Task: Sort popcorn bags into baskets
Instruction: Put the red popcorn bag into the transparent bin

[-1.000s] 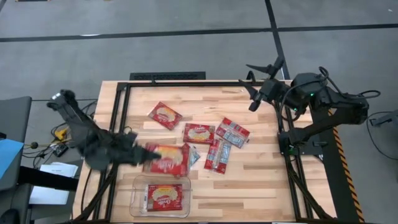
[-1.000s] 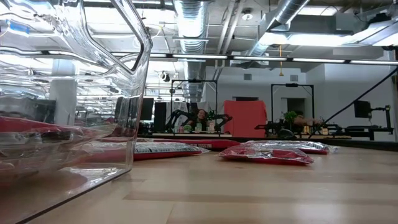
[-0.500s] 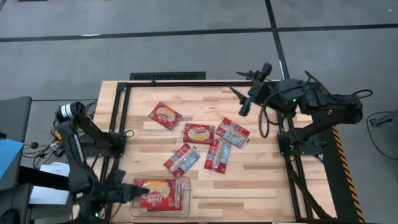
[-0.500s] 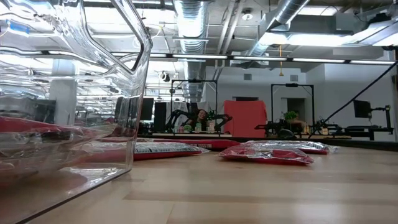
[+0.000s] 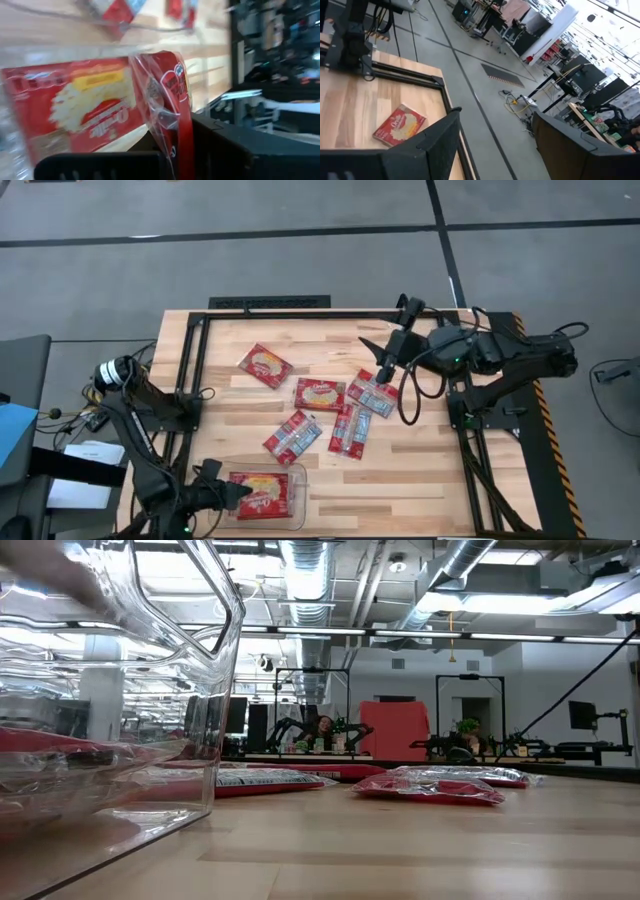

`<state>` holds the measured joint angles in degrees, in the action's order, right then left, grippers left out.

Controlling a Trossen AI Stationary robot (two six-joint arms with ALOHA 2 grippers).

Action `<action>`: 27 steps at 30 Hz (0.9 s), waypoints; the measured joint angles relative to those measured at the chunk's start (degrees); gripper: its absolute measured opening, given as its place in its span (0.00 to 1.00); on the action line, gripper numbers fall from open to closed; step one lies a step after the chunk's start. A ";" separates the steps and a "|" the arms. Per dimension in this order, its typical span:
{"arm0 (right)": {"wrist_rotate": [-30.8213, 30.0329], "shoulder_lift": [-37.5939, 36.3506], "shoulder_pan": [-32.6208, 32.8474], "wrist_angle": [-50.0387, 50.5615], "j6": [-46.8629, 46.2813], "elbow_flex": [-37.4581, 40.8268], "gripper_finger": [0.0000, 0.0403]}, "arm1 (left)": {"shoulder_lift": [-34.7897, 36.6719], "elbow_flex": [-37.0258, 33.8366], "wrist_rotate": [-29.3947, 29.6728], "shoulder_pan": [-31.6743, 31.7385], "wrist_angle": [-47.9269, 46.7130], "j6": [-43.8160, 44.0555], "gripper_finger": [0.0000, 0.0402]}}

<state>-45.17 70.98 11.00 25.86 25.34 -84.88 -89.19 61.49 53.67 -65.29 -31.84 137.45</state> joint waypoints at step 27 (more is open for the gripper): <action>-0.17 -0.18 -0.26 1.56 0.13 0.01 0.68 | 0.00 0.00 -11.22 5.93 -3.88 -2.16 0.11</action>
<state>-45.34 70.81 10.74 27.42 25.47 -84.87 -89.19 61.49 42.45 -59.36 -35.72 135.29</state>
